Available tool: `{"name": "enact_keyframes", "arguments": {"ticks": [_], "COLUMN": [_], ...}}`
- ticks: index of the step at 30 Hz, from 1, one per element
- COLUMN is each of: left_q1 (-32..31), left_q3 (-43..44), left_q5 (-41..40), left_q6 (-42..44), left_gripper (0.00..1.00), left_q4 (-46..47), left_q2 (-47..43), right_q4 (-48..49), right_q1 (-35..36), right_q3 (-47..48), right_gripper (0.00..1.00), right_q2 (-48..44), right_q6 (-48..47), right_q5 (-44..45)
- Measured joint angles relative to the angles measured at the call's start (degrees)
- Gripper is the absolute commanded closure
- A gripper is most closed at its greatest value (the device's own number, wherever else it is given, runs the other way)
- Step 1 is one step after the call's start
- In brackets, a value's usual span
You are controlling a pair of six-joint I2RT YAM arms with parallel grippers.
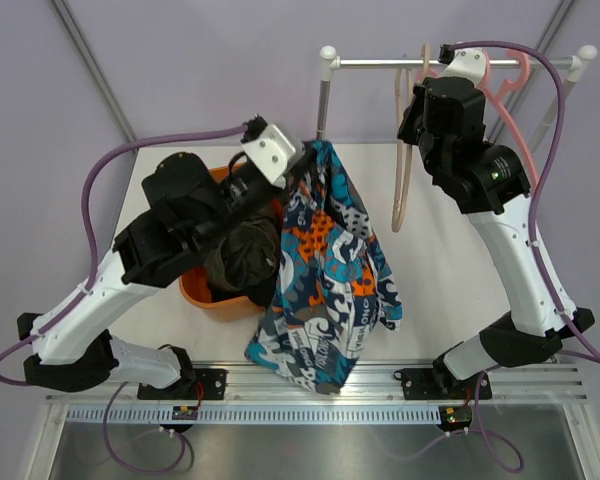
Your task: Remove the shorts from the hanger
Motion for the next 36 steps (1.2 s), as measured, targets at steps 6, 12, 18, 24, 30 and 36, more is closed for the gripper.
{"name": "enact_keyframes", "arguments": {"ticks": [6,12,18,24,30,36], "left_q1": [3.7,8.9,17.9,28.0,32.5,32.5], "left_q3": [21.7,27.0,24.9,19.5,12.2,-6.4], "left_q5": [-12.2,-16.4,-18.6,-19.1,-16.5,-11.7], "left_q6": [7.8,12.6,13.8,8.3,1.7,-5.3], "left_gripper": [1.0,1.0,1.0,1.0,1.0,1.0], "left_q4": [7.2,18.1,27.8,30.4,27.6,27.4], "left_q2": [11.6,11.7,8.3,7.3,8.7,5.0], "right_q4": [-0.2,-0.6,-0.7,-0.6,-0.4,-0.2], "right_q1": [0.0,0.0,-0.1,-0.1,-0.1,-0.1], "right_q3": [-4.4,-8.2,-9.3,-9.7,-11.4,-14.8], "right_gripper": [1.0,1.0,1.0,1.0,1.0,1.0], "right_q2": [-2.4,-5.2,-6.9,-7.1,-7.4,-8.8], "right_q6": [0.6,0.7,0.6,0.5,0.4,0.4], "right_q5": [-0.5,-1.1,-1.5,-1.5,-1.6,-1.6]}}
